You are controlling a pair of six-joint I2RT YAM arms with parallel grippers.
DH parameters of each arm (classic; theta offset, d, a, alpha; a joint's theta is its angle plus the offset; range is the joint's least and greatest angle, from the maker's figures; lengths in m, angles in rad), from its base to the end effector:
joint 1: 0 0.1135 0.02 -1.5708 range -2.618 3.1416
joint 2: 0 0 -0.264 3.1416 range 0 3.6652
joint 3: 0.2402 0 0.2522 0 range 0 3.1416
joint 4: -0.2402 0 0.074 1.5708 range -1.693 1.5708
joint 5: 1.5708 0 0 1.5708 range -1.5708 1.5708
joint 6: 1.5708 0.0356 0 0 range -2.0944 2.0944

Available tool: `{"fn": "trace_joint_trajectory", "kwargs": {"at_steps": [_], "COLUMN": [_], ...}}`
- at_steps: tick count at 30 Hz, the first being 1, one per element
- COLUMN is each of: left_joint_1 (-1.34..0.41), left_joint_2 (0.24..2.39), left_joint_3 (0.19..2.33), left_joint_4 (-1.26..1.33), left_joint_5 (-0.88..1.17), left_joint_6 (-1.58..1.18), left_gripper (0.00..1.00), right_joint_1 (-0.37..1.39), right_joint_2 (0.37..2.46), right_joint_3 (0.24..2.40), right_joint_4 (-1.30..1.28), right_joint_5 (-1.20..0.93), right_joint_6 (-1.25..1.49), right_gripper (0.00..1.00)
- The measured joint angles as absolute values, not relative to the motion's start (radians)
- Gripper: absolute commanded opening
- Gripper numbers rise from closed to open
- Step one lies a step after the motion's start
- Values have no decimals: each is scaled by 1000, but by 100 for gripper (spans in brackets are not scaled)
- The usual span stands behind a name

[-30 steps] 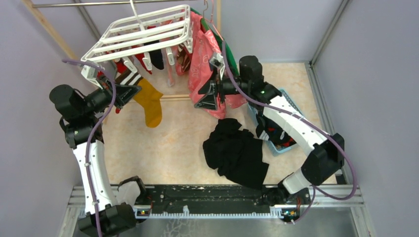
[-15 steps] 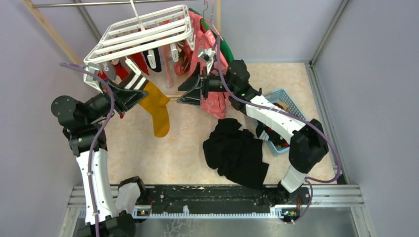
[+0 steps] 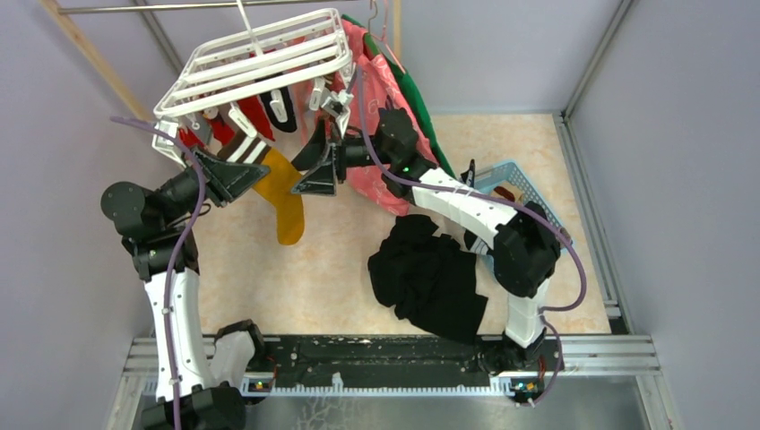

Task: Remove the socks clipped to the hanger
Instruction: Remove the sock from the hanger.

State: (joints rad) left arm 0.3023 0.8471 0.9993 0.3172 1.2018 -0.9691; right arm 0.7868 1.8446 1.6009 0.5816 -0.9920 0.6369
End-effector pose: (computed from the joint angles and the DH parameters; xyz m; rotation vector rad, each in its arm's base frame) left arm 0.1585 0.0146 0.4471 0.3088 1.4883 -1.1974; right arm 0.2838 0.3268 0.3978 -1.0945 1.2300 1.7425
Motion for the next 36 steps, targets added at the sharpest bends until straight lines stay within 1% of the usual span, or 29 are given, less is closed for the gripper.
{"fn": "trace_joint_trajectory", "kwargs": {"at_steps": [1, 3, 6, 9, 10, 12, 13, 14, 16, 18, 22, 25, 26, 28, 30, 36], "left_joint_1": [302, 302, 302, 302, 302, 302, 302, 302, 302, 302, 302, 302, 303, 303, 303, 306], "left_joint_2": [846, 844, 841, 842, 842, 847, 849, 851, 856, 863, 894, 907, 910, 916, 917, 917], "left_joint_3": [991, 973, 951, 933, 932, 932, 932, 932, 933, 938, 986, 1007, 1010, 1018, 1019, 1036], "left_joint_4": [325, 340, 363, 388, 391, 404, 409, 413, 418, 418, 406, 400, 397, 395, 397, 413], "left_joint_5": [1200, 1195, 1190, 1185, 1184, 1182, 1181, 1179, 1176, 1172, 1159, 1134, 1126, 1108, 1087, 1034], "left_joint_6": [-978, -995, -1016, -1040, -1047, -1056, -1060, -1063, -1065, -1063, -1049, -1038, -1035, -1029, -1026, -1005], "left_gripper": [0, 0, 0, 0, 2, 11, 16, 21, 36, 49, 68, 86, 89, 94, 97, 98], "right_joint_1": [791, 797, 798, 797, 798, 797, 797, 798, 798, 797, 798, 798, 797, 797, 797, 798], "right_joint_2": [1856, 1877, 1897, 1910, 1912, 1914, 1916, 1919, 1922, 1922, 1922, 1922, 1922, 1922, 1922, 1922], "right_joint_3": [1608, 1622, 1626, 1626, 1626, 1626, 1629, 1638, 1649, 1655, 1657, 1657, 1657, 1657, 1657, 1657], "right_joint_4": [586, 603, 625, 653, 659, 679, 691, 700, 717, 726, 739, 741, 741, 742, 744, 771], "right_joint_5": [-996, -1008, -1021, -1032, -1038, -1047, -1053, -1056, -1063, -1068, -1071, -1071, -1071, -1071, -1071, -1074], "right_joint_6": [642, 659, 686, 722, 734, 763, 780, 791, 817, 840, 875, 884, 888, 894, 902, 924], "right_gripper": [73, 62, 39, 21, 15, 4, 1, 0, 0, 0, 0, 0, 0, 0, 0, 0]}}
